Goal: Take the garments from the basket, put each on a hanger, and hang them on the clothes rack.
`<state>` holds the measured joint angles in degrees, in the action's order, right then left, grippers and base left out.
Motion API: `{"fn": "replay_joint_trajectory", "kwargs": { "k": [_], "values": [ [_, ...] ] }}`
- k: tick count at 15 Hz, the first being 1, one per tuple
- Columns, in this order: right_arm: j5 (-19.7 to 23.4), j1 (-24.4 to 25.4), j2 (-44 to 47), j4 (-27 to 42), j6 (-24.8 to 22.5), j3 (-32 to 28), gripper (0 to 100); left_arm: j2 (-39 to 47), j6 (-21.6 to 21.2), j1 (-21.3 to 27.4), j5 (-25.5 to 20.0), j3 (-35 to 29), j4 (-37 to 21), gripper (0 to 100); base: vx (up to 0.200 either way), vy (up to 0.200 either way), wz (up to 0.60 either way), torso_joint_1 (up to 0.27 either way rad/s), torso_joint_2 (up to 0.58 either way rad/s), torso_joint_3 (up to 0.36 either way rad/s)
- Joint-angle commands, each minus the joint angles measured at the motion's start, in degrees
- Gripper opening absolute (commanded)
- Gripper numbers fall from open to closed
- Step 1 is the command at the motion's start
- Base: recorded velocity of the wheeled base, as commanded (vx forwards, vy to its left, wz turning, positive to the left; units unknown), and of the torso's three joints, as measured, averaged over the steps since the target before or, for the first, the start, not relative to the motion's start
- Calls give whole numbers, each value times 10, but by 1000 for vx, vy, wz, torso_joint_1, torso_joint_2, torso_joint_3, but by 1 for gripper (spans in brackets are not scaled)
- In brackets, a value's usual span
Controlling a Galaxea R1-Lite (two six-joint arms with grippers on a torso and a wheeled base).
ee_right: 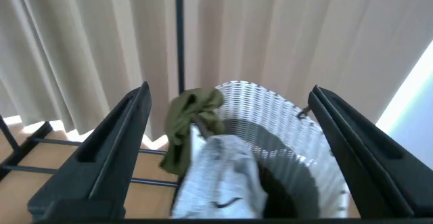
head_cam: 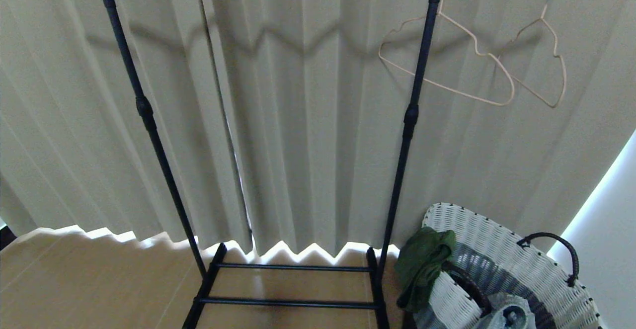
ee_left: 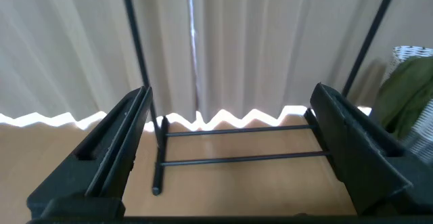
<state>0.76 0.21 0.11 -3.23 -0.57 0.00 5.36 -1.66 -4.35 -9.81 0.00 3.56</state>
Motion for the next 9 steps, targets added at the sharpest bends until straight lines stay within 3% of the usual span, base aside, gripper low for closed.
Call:
{"fn": "replay_joint_trajectory", "kwargs": {
  "k": [1, 7, 9],
  "values": [
    [0, 1, 1, 0, 0, 0, 100, 0, 0, 0, 1, 0, 0, 100, 0, 0, 0, 0, 0, 0],
    [2, 1, 1, 4, -37, 0, 100, 0, 0, 0, 0, 0, 0, 100, 0, 0, 0, 0, 0, 0],
    [3, 7, 38, 21, -82, -4, 100, 0, 0, 0, 0, 0, 0, 100, 0, 0, 0, 0, 0, 0]
  ]
}}
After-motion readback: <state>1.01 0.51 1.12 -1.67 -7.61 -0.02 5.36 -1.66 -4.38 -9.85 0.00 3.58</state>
